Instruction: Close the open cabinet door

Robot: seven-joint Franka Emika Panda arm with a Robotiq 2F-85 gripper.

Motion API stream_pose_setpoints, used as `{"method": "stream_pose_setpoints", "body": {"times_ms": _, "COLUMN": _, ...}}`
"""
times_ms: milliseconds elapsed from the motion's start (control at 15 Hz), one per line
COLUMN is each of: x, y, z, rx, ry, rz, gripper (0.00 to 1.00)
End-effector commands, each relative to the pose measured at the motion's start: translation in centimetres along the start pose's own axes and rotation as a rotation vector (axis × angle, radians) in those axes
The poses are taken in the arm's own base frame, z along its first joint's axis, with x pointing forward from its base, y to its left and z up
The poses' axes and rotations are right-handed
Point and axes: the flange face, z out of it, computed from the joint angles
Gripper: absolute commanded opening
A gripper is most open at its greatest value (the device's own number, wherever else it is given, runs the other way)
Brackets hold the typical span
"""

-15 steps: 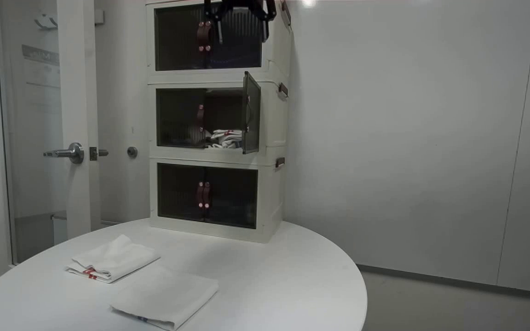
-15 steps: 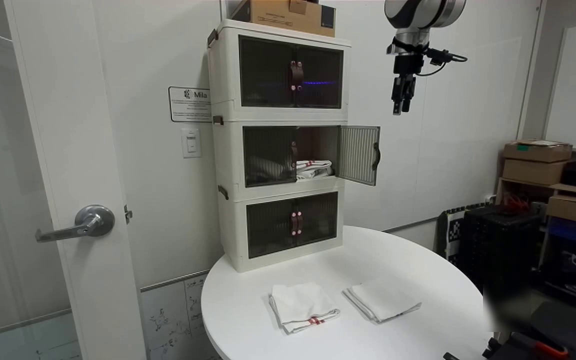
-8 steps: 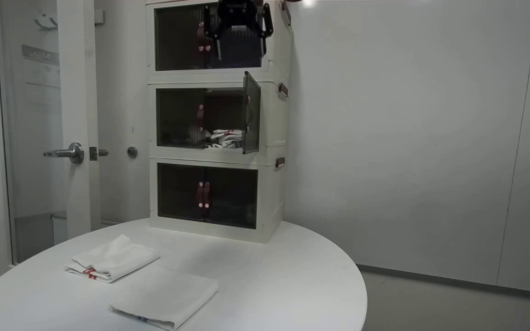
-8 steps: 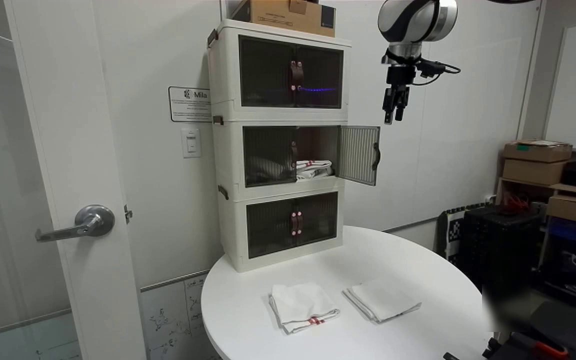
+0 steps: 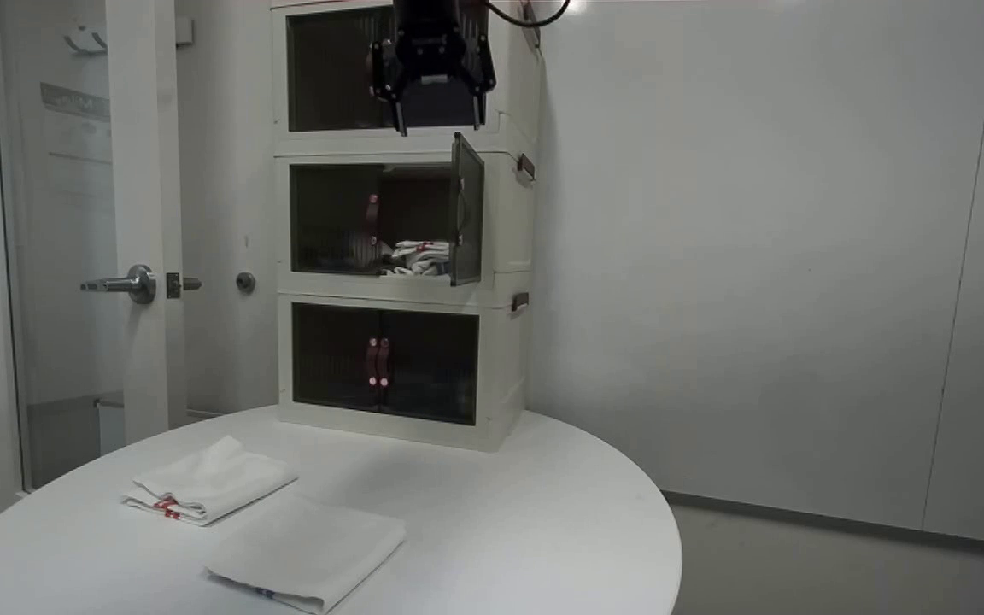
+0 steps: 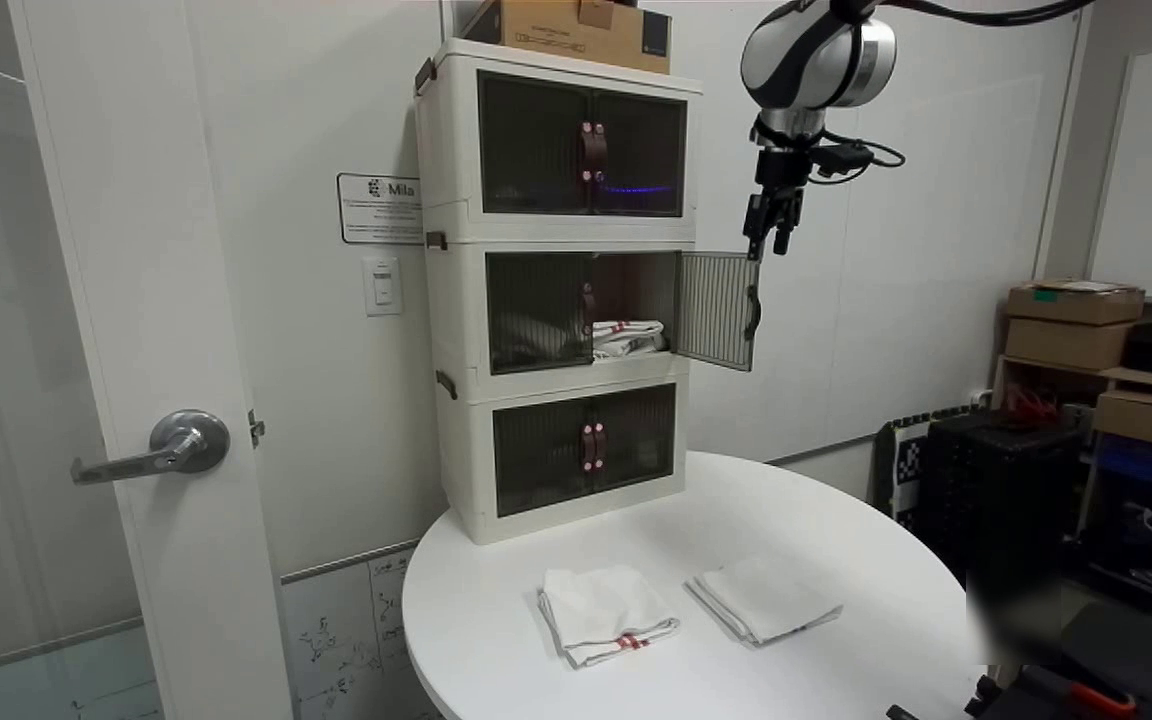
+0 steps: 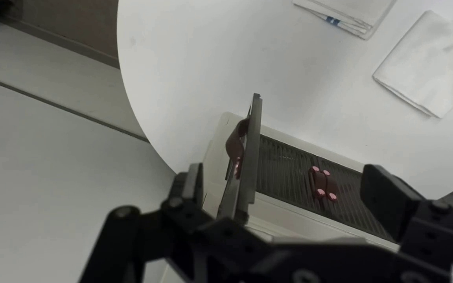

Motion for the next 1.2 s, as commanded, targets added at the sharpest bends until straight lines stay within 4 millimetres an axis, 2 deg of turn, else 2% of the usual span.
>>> {"method": "stream_pose_setpoints", "body": {"times_ms": 0, "x": 0.5, "y": -0.7, "z": 0.6, "rx": -0.018, "ry": 0.018, "rz": 0.003, "gripper": 1.00}}
{"method": "stream_pose_setpoints", "body": {"times_ms": 600, "x": 2.0, "y": -2.4, "z": 0.6, "rx": -0.034, "ry": 0.075, "rz": -0.066, "gripper": 1.00}}
{"method": "stream_pose_setpoints", "body": {"times_ms": 867, "x": 2.1, "y": -4.6, "z": -0.3, "rx": 0.036, "ry": 0.081, "rz": -0.154, "gripper": 1.00}}
{"method": "stream_pose_setpoints", "body": {"times_ms": 1133, "x": 2.2, "y": -6.9, "z": -0.8, "rx": 0.176, "ry": 0.079, "rz": -0.268, "gripper": 1.00}}
